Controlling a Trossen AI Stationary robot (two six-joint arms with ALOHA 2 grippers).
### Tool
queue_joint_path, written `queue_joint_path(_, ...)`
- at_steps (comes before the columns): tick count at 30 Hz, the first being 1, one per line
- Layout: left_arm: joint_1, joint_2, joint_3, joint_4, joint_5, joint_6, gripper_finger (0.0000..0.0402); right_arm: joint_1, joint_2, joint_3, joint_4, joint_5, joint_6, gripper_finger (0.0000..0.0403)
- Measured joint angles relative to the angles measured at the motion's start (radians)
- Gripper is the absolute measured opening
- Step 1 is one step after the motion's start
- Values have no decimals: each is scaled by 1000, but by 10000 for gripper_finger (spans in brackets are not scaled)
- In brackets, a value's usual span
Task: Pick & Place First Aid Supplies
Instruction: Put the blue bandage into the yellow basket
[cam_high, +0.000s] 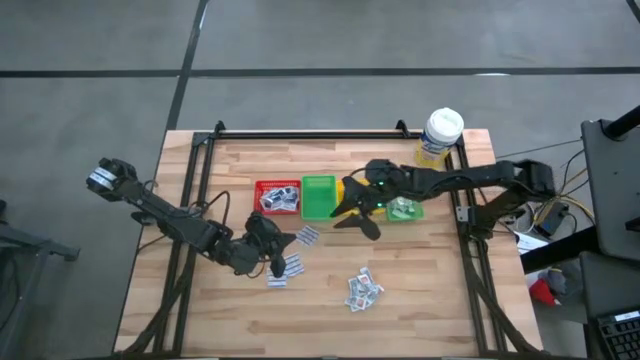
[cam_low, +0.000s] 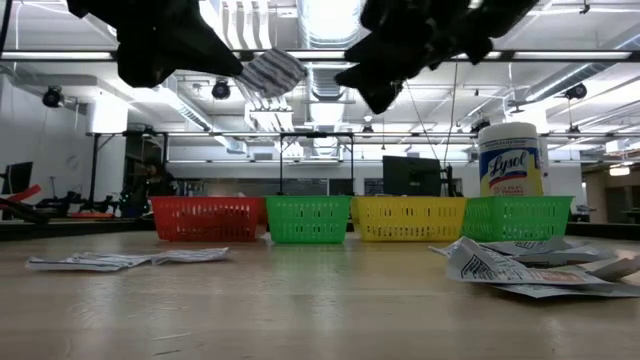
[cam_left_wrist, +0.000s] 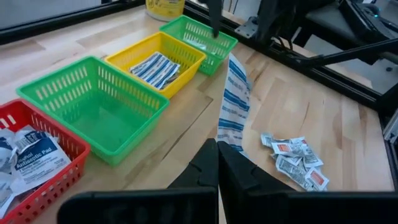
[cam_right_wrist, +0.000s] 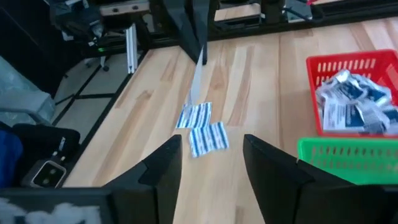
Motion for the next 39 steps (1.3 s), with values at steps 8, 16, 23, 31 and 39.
queue_joint_path(8, 0, 0, -1, -65, 0, -23, 0, 1, 132, 175, -89, -44, -27, 183)
queue_joint_path(16, 0, 0, -1, -81, -1, -30, 0, 3, 223, 300, -208, -47, -44, 183)
queue_joint_path(23, 0, -1, -1, -87, -1, -30, 0, 4, 256, 329, -206, -21, -40, 182)
queue_joint_path(31, -1, -1, -1, -92, -3, -32, 0, 17, 260, 331, -208, 92, -35, 183)
queue_joint_path(39, -1, -1, -1, -93, -13, -32, 0, 35, 260, 331, -205, 142, -11, 174)
